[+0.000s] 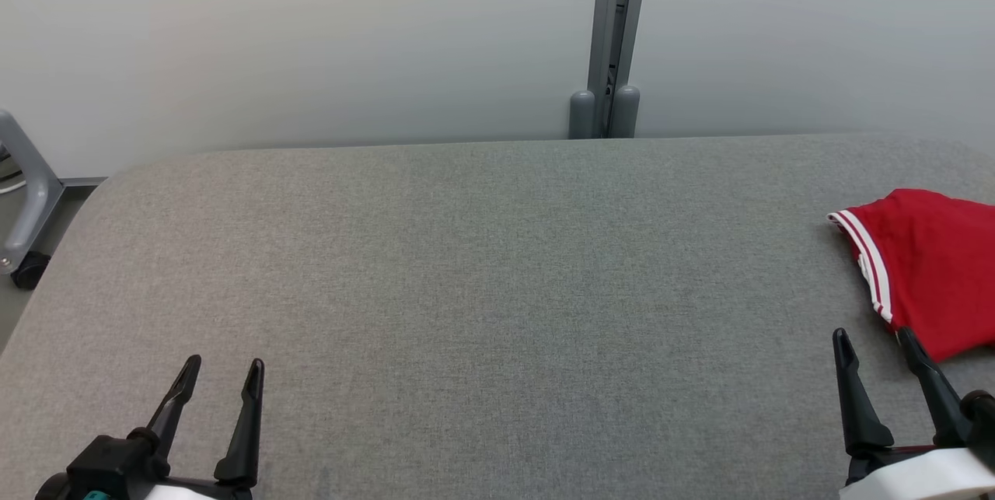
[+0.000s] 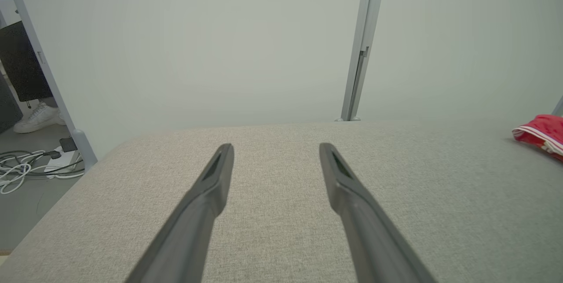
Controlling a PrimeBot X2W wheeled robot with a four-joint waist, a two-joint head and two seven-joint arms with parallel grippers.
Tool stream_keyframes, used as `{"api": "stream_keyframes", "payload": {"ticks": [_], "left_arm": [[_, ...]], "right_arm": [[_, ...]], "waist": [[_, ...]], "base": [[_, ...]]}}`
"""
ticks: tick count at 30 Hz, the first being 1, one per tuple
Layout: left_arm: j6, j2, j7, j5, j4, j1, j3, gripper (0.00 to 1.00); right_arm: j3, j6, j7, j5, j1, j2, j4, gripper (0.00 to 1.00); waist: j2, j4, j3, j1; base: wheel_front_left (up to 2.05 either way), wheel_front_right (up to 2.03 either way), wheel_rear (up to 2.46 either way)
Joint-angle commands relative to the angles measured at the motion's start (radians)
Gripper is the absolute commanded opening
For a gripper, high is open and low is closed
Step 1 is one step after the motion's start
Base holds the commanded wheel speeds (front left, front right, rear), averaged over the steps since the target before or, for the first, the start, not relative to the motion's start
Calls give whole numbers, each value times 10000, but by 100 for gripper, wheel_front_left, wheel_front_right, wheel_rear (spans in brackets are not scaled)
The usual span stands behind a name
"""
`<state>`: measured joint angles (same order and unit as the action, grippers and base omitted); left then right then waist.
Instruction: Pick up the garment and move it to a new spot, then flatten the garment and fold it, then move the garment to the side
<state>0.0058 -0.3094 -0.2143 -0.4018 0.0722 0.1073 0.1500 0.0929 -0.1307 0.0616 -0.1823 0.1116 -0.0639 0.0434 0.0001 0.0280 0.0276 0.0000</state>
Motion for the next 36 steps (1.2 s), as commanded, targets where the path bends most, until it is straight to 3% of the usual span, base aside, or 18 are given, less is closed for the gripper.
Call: {"api": "stream_keyframes", "payload": {"ticks": [1, 4, 5, 8, 36], "left_arm": [[55, -81, 2, -40, -33, 16, 6, 100], [17, -68, 2, -105, -8, -27, 11, 100], [10, -17, 27, -93, 6, 1, 31, 0], [8, 191, 49, -139, 261, 128, 109, 0], [-457, 964, 1112, -4153, 754, -683, -806, 0]], "right_arm": [[48, -2, -3, 25, 37, -6, 6, 100], [39, -2, 11, -2, 30, 9, -6, 100], [0, 0, 1, -7, 1, 33, -5, 0], [-50, 0, -5, -38, 63, 121, -287, 0], [50, 0, -599, -4806, -727, 113, -1136, 0]], "waist": [[-1, 8, -7, 0], [-1, 31, -11, 0], [-1, 32, -12, 0], [-1, 31, -13, 0], [-1, -36, -77, 0]], "base": [[0, 0, 0], [0, 0, 0], [0, 0, 0], [0, 0, 0], [0, 0, 0]]}}
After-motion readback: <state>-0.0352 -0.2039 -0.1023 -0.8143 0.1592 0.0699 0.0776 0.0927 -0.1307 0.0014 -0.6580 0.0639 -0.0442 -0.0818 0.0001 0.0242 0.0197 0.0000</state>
